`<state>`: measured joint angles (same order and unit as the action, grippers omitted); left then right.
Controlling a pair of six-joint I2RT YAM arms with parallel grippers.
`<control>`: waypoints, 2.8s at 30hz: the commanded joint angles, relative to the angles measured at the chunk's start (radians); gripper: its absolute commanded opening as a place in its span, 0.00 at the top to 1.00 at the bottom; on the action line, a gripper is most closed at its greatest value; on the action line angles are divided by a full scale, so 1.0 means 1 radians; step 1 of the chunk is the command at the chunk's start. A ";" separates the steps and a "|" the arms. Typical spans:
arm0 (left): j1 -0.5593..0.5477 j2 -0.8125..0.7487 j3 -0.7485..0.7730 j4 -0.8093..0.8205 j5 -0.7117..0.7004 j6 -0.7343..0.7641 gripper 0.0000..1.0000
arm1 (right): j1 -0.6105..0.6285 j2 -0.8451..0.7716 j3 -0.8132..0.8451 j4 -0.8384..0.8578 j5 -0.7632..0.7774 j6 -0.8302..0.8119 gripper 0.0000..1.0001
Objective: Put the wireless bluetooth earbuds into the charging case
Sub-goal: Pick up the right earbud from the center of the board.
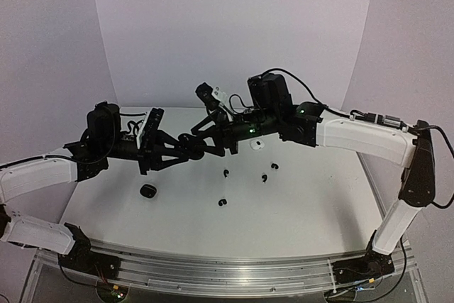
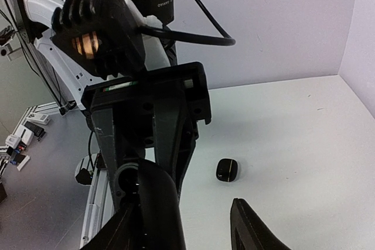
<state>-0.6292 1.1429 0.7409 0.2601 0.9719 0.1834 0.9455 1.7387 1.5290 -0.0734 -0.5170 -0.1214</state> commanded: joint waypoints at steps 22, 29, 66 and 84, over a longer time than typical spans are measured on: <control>-0.004 -0.040 -0.122 0.222 -0.106 -0.110 1.00 | -0.016 0.050 0.220 0.013 0.027 0.060 0.24; -0.007 -0.059 -0.270 0.524 -0.204 -0.202 1.00 | -0.116 0.017 0.233 -0.016 0.291 0.470 0.29; -0.021 -0.054 -0.285 0.560 -0.228 -0.295 1.00 | -0.485 0.445 0.266 -0.787 0.570 -0.063 0.54; -0.020 -0.039 -0.278 0.580 -0.238 -0.314 1.00 | -0.510 0.538 0.307 -0.778 0.538 -0.102 0.62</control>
<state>-0.6472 1.1061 0.4187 0.7939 0.7372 -0.1228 0.4397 2.2566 1.8233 -0.8465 0.0518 -0.2011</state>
